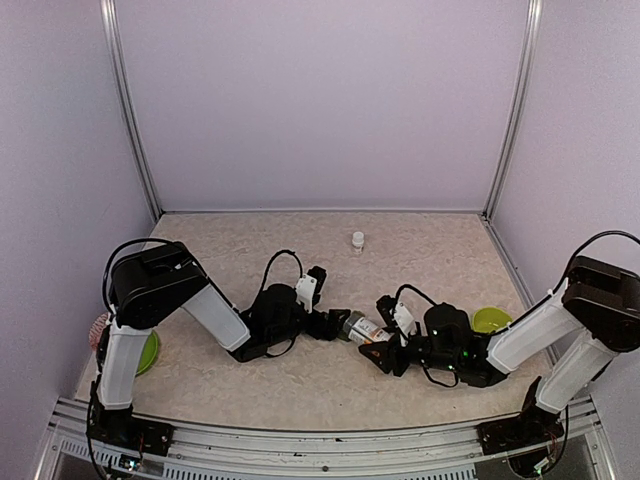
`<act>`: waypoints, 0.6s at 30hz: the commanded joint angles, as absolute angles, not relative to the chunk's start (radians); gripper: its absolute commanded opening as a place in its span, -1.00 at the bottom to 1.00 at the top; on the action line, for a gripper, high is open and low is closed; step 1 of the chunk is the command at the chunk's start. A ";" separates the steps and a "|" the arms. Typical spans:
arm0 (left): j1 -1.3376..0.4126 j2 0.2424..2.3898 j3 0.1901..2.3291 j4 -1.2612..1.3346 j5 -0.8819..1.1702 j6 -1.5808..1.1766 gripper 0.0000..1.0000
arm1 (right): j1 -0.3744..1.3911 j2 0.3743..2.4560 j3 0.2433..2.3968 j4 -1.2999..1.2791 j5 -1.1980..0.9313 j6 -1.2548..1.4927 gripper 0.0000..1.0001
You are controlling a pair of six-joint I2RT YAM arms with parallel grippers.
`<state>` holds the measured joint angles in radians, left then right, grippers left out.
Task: Sort the pills into containers
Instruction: Pour the pill into the compartment of the pill container.
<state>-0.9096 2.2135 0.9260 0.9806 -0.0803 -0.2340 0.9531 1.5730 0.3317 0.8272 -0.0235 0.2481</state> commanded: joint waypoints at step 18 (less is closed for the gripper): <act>-0.913 2.278 0.911 0.860 -0.083 -0.241 0.96 | 0.933 1.623 0.399 0.742 -0.013 0.276 -0.58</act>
<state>-0.9096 2.2135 0.9260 0.9813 -0.0811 -0.2337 0.9455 1.6131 0.3725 0.7429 -0.0147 0.2619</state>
